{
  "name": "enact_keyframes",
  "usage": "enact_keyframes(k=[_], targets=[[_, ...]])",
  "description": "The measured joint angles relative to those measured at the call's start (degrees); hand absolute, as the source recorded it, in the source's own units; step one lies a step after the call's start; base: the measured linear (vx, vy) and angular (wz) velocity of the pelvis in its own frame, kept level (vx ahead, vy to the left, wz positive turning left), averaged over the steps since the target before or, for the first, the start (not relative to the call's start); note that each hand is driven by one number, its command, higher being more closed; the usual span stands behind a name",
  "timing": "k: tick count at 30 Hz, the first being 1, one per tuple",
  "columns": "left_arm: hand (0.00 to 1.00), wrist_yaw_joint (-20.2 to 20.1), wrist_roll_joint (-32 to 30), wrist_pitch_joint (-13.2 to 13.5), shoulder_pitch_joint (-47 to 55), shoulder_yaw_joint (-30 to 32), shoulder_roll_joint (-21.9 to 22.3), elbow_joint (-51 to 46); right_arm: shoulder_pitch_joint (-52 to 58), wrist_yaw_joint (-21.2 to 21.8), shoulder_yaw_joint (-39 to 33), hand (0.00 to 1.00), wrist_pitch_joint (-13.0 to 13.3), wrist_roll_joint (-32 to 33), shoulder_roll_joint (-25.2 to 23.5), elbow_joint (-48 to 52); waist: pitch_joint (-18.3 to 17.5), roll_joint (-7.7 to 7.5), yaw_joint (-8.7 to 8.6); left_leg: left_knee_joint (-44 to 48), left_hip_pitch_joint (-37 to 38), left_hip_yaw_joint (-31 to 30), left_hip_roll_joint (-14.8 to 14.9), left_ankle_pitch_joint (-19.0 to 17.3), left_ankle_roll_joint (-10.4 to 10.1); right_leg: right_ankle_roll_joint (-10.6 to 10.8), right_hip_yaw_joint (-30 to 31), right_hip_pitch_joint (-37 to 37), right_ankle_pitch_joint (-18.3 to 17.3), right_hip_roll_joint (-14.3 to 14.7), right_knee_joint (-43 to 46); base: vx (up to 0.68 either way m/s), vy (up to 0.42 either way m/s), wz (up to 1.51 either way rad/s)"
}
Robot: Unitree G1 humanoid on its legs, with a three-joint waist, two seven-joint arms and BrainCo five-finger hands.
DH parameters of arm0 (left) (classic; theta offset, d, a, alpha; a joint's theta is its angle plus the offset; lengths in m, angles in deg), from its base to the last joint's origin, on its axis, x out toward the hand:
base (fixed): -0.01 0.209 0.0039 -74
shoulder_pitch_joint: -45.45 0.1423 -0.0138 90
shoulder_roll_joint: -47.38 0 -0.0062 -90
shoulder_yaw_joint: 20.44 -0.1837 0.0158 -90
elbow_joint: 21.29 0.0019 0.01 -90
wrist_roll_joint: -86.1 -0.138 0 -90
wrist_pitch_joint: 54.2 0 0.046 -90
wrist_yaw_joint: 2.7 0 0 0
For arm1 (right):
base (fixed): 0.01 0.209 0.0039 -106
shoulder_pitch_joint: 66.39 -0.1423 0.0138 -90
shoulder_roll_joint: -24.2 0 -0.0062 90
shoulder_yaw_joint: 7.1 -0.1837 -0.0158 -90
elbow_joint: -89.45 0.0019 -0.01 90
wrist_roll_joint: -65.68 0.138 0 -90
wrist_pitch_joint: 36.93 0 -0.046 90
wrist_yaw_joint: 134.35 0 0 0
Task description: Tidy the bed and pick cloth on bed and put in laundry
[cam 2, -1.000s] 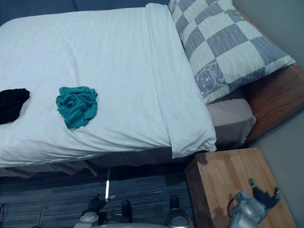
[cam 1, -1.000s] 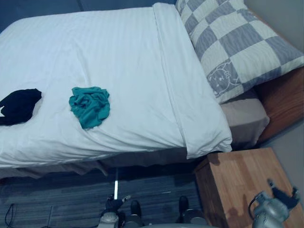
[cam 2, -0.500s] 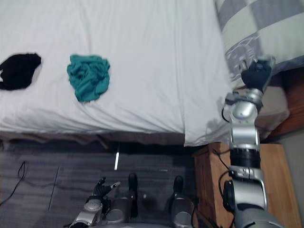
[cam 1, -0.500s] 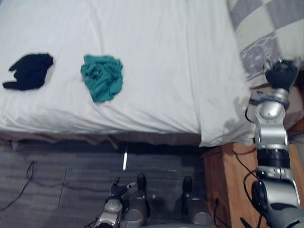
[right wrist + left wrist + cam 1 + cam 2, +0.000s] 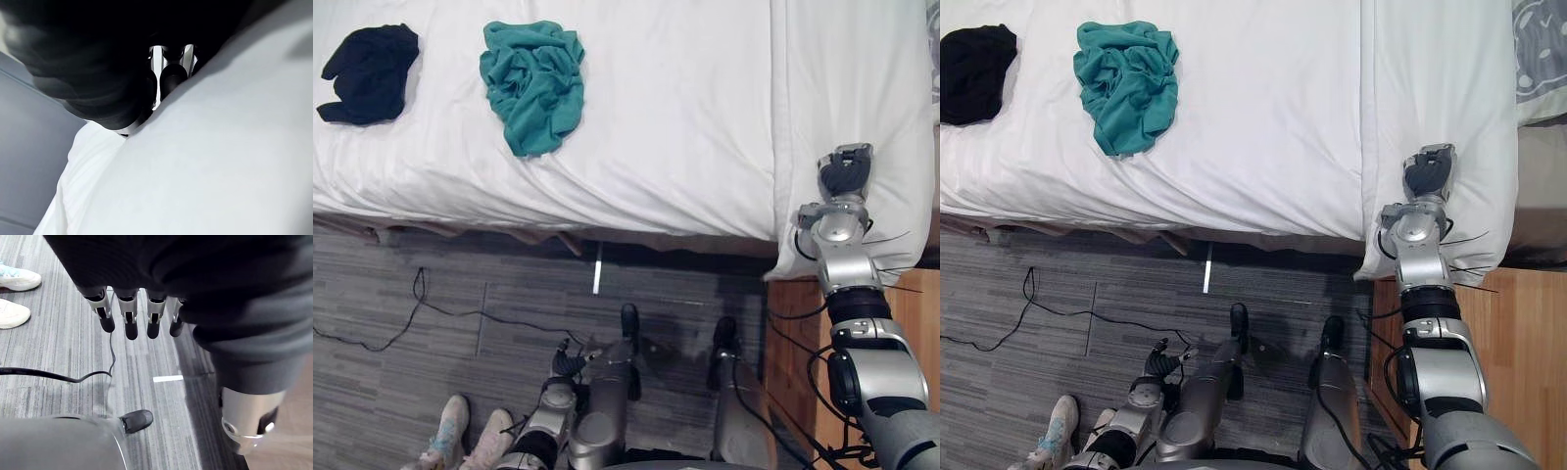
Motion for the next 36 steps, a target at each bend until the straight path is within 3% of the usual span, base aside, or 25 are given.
enact_keyframes(k=[4, 5, 7, 11, 14, 16, 17, 18, 19, 21, 23, 24, 25, 26, 27, 28, 29, 30, 31, 32, 33, 34, 35, 36], targets=[[0.0, 0.11, -0.19, -1.03, 0.08, 1.03, 0.03, -0.2, 8.57, -0.08, -6.09, 1.0, 1.31, 0.22, -8.91, 5.01, 0.6, -1.94, -2.43, -0.01, 2.86, 0.59, 0.24, -0.61, -0.02, 0.25, 0.25, 3.5, -0.22, 0.72, -1.86, 0.05, -0.029, -0.09], [0.0, 0.05, -0.31, -1.36, 0.32, 2.2, 0.35, -0.24, 13.37, 0.23, -7.68, 0.0, 1.24, 1.67, -11.94, 5.06, 0.65, -2.95, -3.1, -0.01, 4.18, 1.11, 0.41, -1.11, -0.07, 0.23, 0.63, 5.02, -0.18, 1.06, -2.9, 0.06, -0.029, -0.24], [0.0, -0.04, -0.62, -1.72, 0.76, 2.94, 0.62, -0.72, 21.97, 1.15, -9.48, 0.0, 0.23, 3.11, -15.27, 2.95, 0.48, -3.78, -3.11, -0.02, 6.13, 1.93, 0.57, -1.86, -0.12, 0.28, 1.25, 7.14, -0.02, 1.4, -4.31, 0.09, -0.017, -0.23], [0.0, -0.47, -2.27, -2.44, 2.84, 5.44, 0.83, -0.76, 38.35, 6.37, -9.34, 0.0, -4.71, 3.59, -19.91, -10.16, -0.37, -4.41, -5.07, 0.04, 9.51, 3.29, 0.34, -3.63, -0.17, 0.75, 1.4, 10.93, 0.0, 1.27, -6.56, 0.09, 0.02, -0.14], [0.0, -0.91, -2.35, -2.44, 3.46, 7.04, 0.66, -0.62, 46.01, 9.11, -9.44, 0.0, -5.59, 1.89, -20.97, -14.64, -1.27, -5.13, -6.14, 9.95, 6.82, 5.36, 1.21, -8.69, 0.0, 1.4, 0.04, 13.23, -0.46, -0.92, -5.65, 0.05, 0.044, 0.1], [0.0, -1.67, -2.3, -1.95, 4.66, 8.58, 0.75, -0.81, 49.06, 10.41, -9.48, 0.0, -5.9, 0.75, -21.5, -16.11, -2.69, -5.01, -6.07, 19.16, 5.58, 14.95, 5.34, -14.34, 2.07, 1.63, -2.02, 16.31, -0.68, -1.72, -5.61, -0.03, 0.1, 0.29], [0.0, -1.74, -2.31, -1.78, 5.23, 10.29, 0.75, -0.75, 49.05, 11.08, -9.49, 0.0, -6.24, -0.18, -21.46, -16.35, -3.88, -5.94, -5.87, 23.92, 5.28, 18.26, 7.46, -15.75, 3.09, 1.99, -2.03, 16.85, -0.92, -2.92, -5.69, -0.05, 0.162, 0.08], [0.0, -1.81, -2.35, -1.72, 5.75, 12.29, 0.41, -0.46, 48.88, 11.71, -9.49, 0.0, -6.19, -0.37, -21.43, -15.99, -5.06, -7.44, -6.07, 29.29, 4.26, 19.4, 9.73, -16.84, 3.99, 3.01, -2.02, 16.88, -1.02, -5.42, -5.17, -0.04, 0.192, 0.09], [0.0, -1.84, -2.37, -1.67, 5.98, 13.31, 0.21, -0.31, 48.77, 11.9, -9.49, 0.0, -6.07, -0.56, -21.35, -16.04, -5.71, -7.92, -6.07, 31.58, 3.65, 19.19, 11.23, -17.21, 3.54, 3.45, -1.93, 16.87, -1.17, -6.89, -5.01, -0.06, 0.277, 0.25], [0.0, -1.82, -2.34, -1.4, 6.98, 16.08, 0.15, -0.2, 48.68, 12.61, -9.4, 0.0, -5.86, -0.61, -20.95, -16.26, -7.27, -7.7, -6.21, 33.18, 2.17, 16.58, 16.11, -17.15, 3.37, 5.17, -2.2, 16.79, -1.4, -9.61, -5.08, -0.05, 0.408, 0.4], [0.0, -1.74, -2.38, -0.97, 8.58, 18.18, 0.09, -0.03, 48.6, 12.85, -9.37, 0.0, -5.84, -0.55, -19.93, -18.27, -9.29, -5.33, -6.03, 28.21, 1.58, 10.52, 22.21, -15.88, 1.78, 9.07, -3.14, 16.81, -0.67, -11.92, -5.14, -0.01, 0.594, 0.54], [0.0, -1.79, -2.29, -0.97, 8.65, 18.64, -0.14, 0.06, 48.12, 12.84, -9.38, 0.0, -5.71, -0.5, -19.85, -18.86, -9.61, -4.79, -6.14, 28.69, 1.38, 10.69, 22.2, -14.79, -8.24, 9.32, -3.4, 17.19, -0.78, -12.89, -5.16, 0.02, 0.649, 0.64], [0.0, -1.51, -3.06, -1.0, 8.97, 18.74, -3.49, 0.02, 46.92, 12.16, -11.81, 0.0, -5.49, 0.09, -21.63, -22.44, -10.94, -8.82, -5.86, 32.67, -1.34, 10.51, 17.86, -17.85, -8.3, 10.24, -1.93, 18.06, -0.94, -14.69, -7.73, 0.05, 0.582, 0.51], [0.0, -1.5, -3.47, -1.02, 9.54, 18.71, -4.31, 0.04, 46.99, 12.65, -11.97, 0.0, -5.43, 0.09, -21.57, -22.86, -11.64, -9.25, -5.92, 34.39, -2.48, 9.68, 17.52, -18.64, -8.72, 9.52, -2.37, 18.23, 0.66, -13.48, -7.54, 0.07, 0.409, 0.31], [0.0, -1.51, -3.7, -1.11, 9.68, 18.7, -4.82, 0.68, 47.12, 12.93, -12.18, 0.0, -5.34, 0.08, -21.61, -23.23, -12.21, -10.09, -5.74, 36.14, -2.79, 9.57, 17.19, -20.36, -8.43, 8.49, -4.36, 18.89, 2.97, -14.13, -8.01, 0.12, 0.422, -0.25], [0.0, -1.66, -4.08, -2.27, 10.68, 18.51, -5.49, 3.55, 46.57, 12.97, -12.24, 0.0, -5.12, 0.04, -22.56, -23.18, -12.03, -10.88, -5.57, 37.05, -0.7, 12.58, 15.9, -22.78, -6.65, 6.45, -6.98, 18.2, 9.86, -16.67, -7.27, 0.1, 0.471, -0.5], [0.0, -1.64, -4.08, -2.81, 11.1, 18.61, -5.47, 3.93, 45.84, 12.31, -12.66, 0.0, -5.28, 0.08, -22.67, -22.82, -12.26, -11.46, -5.1, 35.65, 1.34, 15.03, 15.13, -22.94, -5.89, 1.86, -10.86, 16.91, 12.74, -18.04, -6.24, 0.08, 0.57, -0.82], [0.0, -1.64, -4.05, -2.85, 11.94, 18.42, -5.23, 3.78, 45.57, 12.22, -12.79, 0.0, -5.55, 0.01, -21.93, -22.91, -12.43, -11.57, -4.36, 32.84, 3.83, 18.76, 14.58, -22.06, -4.46, -4.82, -17.88, 14.51, 11.91, -20.08, -0.52, 0.04, 0.339, -0.66], [0.0, -1.7, -4.06, -2.84, 11.92, 18.33, -5.03, 3.7, 45.46, 12.55, -12.62, 0.0, -5.55, 0.02, -21.42, -22.99, -12.35, -11.43, -4.41, 31.4, 5.1, 19.32, 14.06, -21.46, -3.94, -5.1, -20.42, 13.21, 9.42, -20.27, 4.36, 0.05, 0.368, -0.53], [0.0, -1.79, -4.06, -2.72, 11.89, 17.34, -5.02, 3.29, 45.26, 12.84, -11.72, 0.0, -5.4, 0.06, -21.5, -22.9, -12.26, -11.25, -5.03, 26.7, 7.16, 19.7, 12.34, -19.14, -3.36, -1.68, -24.03, 11.4, 1.27, -16.95, 12.69, 0.05, 0.296, -0.1], [0.0, -1.98, -4.07, -2.57, 11.81, 16.27, -5.15, 3.17, 44.91, 13.04, -11.53, 0.0, -5.33, 0.07, -22.11, -22.78, -12.2, -11.14, -5.79, 23.03, 8.47, 19.7, 11.45, -17.36, -3.11, -0.51, -23.68, 11.34, -3.22, -11.63, 13.7, 0.05, 0.247, 0.06], [0.0, -2.28, -4.07, -2.58, 11.66, 15.75, -5.18, 3.2, 44.79, 13.38, -11.26, 0.0, -5.18, 0.14, -22.52, -22.65, -12.12, -10.99, -6.28, 20.93, 9.2, 19.65, 11.03, -16.28, -2.94, 0.12, -22.88, 11.44, -5.45, -8.17, 13.11, 0.08, 0.156, 0.29], [0.0, -3.37, -4.44, -2.69, 10.92, 15.07, -5.13, 3.3, 45.61, 14.14, -9.83, 0.0, -5.04, 0.68, -23.27, -21.39, -11.98, -10.78, -6.74, 16.41, 10.76, 19.39, 9.26, -13.83, -2.68, -0.72, -19.92, 12.56, -8.89, 1.19, 6.51, 0.07, 0.068, 0.34], [0.0, -3.71, -4.55, -2.71, 10.54, 14.69, -5.08, 3.31, 46.22, 14.19, -9.03, 0.0, -4.98, 1.02, -23.17, -20.23, -11.97, -10.8, -6.8, 15.03, 11.23, 19.14, 8.12, -13.12, -2.74, -2.56, -18.04, 13.93, -9.46, 3.88, 1.56, 0.07, 0.049, 0.46]])
